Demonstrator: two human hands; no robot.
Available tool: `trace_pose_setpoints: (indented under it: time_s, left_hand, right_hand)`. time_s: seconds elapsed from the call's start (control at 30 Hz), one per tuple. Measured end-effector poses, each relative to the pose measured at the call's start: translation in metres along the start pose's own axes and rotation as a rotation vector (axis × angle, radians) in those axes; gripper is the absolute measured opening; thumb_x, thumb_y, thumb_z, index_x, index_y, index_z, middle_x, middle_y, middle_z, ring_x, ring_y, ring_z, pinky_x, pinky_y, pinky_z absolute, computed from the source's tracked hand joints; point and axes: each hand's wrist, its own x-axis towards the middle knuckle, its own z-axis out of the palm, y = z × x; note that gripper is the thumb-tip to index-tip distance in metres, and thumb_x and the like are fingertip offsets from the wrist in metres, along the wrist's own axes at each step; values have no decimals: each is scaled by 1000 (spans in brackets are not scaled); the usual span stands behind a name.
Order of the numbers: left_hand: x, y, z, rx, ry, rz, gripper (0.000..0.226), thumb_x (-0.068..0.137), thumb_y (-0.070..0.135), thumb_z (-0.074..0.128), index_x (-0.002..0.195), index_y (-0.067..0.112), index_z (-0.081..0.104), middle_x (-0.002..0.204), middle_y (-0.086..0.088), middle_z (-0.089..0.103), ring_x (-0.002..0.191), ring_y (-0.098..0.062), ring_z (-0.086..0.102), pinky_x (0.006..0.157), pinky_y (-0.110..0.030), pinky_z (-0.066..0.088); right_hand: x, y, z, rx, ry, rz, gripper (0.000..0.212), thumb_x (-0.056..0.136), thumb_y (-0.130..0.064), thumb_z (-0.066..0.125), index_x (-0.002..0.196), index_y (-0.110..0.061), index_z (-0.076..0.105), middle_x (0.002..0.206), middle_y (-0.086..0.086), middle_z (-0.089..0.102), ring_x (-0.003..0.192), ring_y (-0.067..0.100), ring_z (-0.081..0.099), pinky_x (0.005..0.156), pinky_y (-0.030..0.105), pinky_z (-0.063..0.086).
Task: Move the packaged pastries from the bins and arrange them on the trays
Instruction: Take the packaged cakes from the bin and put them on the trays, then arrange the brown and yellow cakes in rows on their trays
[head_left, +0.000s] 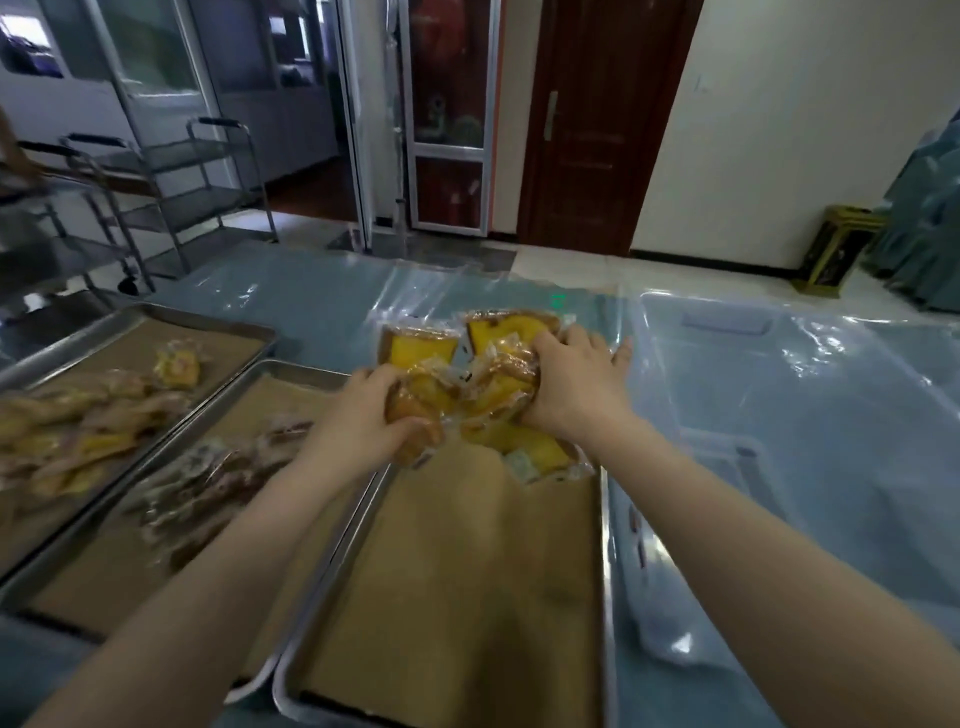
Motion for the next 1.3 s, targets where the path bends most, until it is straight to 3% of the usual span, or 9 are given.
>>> trace_pose_setpoints:
  time_s: [0.2, 0.33, 0.47, 0.57, 0.67, 0.77, 0.93, 1.1, 1.3]
  left_hand:
    - [-16, -53, 55, -22, -355, -87, 39, 81, 30, 68, 117, 22, 52, 113, 0, 60, 102, -21, 58, 85, -40, 49]
    - [-12, -74, 92, -88, -544, -109, 53, 85, 19, 65, 132, 23, 41, 128, -1, 57, 115, -19, 54, 94, -33, 45]
    - [-4, -88, 112, -137, -609, -114, 72, 88, 9, 58, 146, 30, 20, 148, -5, 36, 131, -19, 41, 105, -30, 36]
    - [6, -95, 112, -165, -560, -125, 63, 92, 8, 53, 142, 36, 30, 158, -7, -1, 141, -18, 22, 99, -16, 25]
    - [13, -96, 101, -196, -412, -117, 37, 94, 13, 53, 124, 35, 52, 155, -2, 21, 134, -13, 36, 94, -12, 29]
    - [17, -96, 80, -276, -315, -139, 37, 92, 19, 56, 118, 43, 48, 124, 11, 58, 98, 0, 60, 80, -23, 52]
    - [20, -123, 31, -371, -154, -217, 54, 86, 17, 63, 131, 39, 41, 126, 17, 54, 106, -3, 56, 79, -25, 54]
    - [7, -182, -29, -441, 20, -251, 52, 82, 17, 71, 114, 49, 47, 101, 26, 60, 93, 11, 57, 72, -13, 49]
    - [-9, -305, -115, -432, 157, -271, 31, 78, 16, 75, 100, 34, 62, 91, 24, 65, 87, 13, 58, 70, -8, 46]
  right_hand:
    - [-17, -8, 60, -134, -357, 94, 42, 64, -35, 70, 92, -26, 41, 117, 9, 49, 118, 34, 43, 105, 71, 12]
    - [-18, -4, 101, -160, -431, 129, 50, 72, -23, 64, 119, -21, 47, 126, 12, 49, 124, 34, 40, 103, 71, 12]
    - [-18, -3, 141, -61, -409, 137, 83, 81, -20, 64, 147, -24, 13, 152, 13, 26, 142, 36, 16, 107, 68, 2]
    - [-12, -2, 160, -66, -364, 69, 92, 84, -25, 64, 149, -32, 0, 159, 8, -8, 143, 33, -17, 107, 68, -10]
    - [-3, -9, 170, -7, -359, -46, 96, 84, -42, 64, 149, -32, -5, 158, 1, -17, 142, 28, -24, 104, 61, -18]
    - [10, -25, 173, 83, -340, -82, 83, 87, -42, 58, 151, -27, 6, 160, -1, -7, 143, 21, -20, 110, 54, -13]
    - [32, -69, 177, 153, -327, -168, 70, 90, -35, 57, 149, -27, 21, 160, -2, 8, 146, 18, -6, 116, 46, -1]
    - [56, -150, 186, 242, -298, -262, 61, 89, -33, 58, 144, -24, 35, 154, 0, 29, 145, 20, 14, 117, 40, 15]
    - [86, -296, 216, 312, -288, -317, 52, 87, -34, 60, 137, -26, 46, 149, 0, 37, 140, 20, 26, 115, 35, 21]
